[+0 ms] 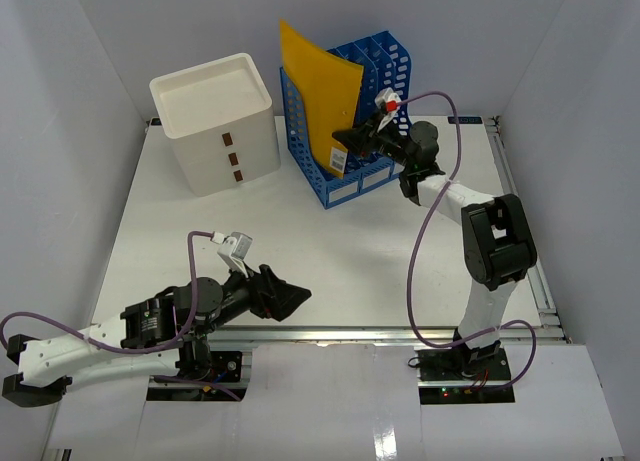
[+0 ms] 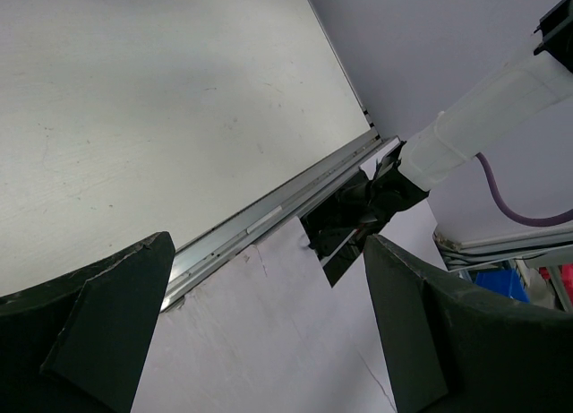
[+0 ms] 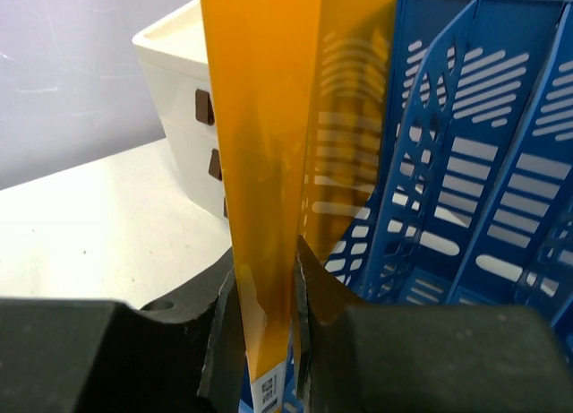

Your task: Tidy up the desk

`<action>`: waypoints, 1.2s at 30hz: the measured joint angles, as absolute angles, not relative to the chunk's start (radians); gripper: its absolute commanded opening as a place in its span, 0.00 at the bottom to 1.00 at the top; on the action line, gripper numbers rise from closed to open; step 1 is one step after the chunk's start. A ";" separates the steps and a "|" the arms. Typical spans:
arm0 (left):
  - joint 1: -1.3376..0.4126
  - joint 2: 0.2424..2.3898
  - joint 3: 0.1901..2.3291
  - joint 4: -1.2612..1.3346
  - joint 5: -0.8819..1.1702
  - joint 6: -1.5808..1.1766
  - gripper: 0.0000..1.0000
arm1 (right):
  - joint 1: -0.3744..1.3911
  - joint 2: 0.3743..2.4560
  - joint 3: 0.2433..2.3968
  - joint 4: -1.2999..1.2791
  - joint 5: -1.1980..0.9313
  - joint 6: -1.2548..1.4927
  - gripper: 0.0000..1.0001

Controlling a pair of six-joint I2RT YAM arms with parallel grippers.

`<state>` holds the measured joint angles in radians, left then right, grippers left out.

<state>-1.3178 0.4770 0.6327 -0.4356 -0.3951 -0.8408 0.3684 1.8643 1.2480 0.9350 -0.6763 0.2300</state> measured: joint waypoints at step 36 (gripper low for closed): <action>-1.318 0.475 0.621 -0.433 -0.384 -0.855 0.98 | 0.358 1.956 1.145 1.064 -0.777 0.110 0.50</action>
<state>-1.3178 0.4748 0.6212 -0.4331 -0.3844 -0.8550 0.3585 1.9563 1.1455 1.0639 -0.7774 0.1095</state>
